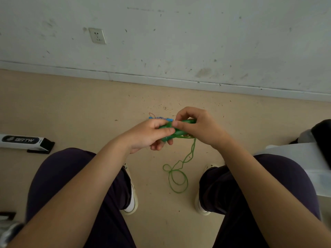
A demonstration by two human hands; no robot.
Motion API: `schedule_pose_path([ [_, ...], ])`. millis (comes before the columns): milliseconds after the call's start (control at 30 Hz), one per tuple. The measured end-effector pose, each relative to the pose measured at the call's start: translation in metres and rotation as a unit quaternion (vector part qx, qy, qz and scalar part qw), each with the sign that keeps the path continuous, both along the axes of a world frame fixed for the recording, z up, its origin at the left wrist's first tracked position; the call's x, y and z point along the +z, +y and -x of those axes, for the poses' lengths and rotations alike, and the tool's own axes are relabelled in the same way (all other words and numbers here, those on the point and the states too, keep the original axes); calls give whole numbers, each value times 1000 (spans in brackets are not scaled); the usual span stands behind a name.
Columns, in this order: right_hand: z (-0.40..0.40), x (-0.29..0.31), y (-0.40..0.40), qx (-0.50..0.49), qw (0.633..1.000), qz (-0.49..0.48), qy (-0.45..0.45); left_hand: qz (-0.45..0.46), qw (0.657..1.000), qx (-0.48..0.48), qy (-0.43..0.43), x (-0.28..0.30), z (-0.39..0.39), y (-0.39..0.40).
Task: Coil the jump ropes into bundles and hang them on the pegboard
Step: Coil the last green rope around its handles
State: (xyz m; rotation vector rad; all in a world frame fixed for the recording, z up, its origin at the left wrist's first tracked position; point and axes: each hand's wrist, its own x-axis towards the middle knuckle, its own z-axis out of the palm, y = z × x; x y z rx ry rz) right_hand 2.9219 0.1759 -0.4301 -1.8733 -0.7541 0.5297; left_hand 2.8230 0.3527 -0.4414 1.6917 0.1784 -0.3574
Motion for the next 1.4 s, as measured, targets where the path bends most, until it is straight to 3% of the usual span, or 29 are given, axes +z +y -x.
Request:
schedule_pose_path([
  [200,-6,4,-6,18,994,-42,94,28,999,13,-33,2,0,4],
  [367,-4,0,0,37,968,-128,213,83,987,105,-88,2,-2,1],
  [533,3,-8,8,3,975,-122,185,99,976,179,-80,1,-6,-3],
  [700,6,-9,9,5,978,-110,180,88,984,130,-83,5,-4,0],
  [833,11,-8,15,-21,975,-121,184,106,979,146,-99,7,-3,-2],
  [1000,13,-5,16,-52,985,-38,157,105,971,189,-106,5,-7,-1],
  [1233,15,7,12,9,997,31,70,-8,958,272,-89,-5,-14,15],
  [1400,10,16,5,16,996,39,-73,-33,981,187,-51,-5,-11,13],
])
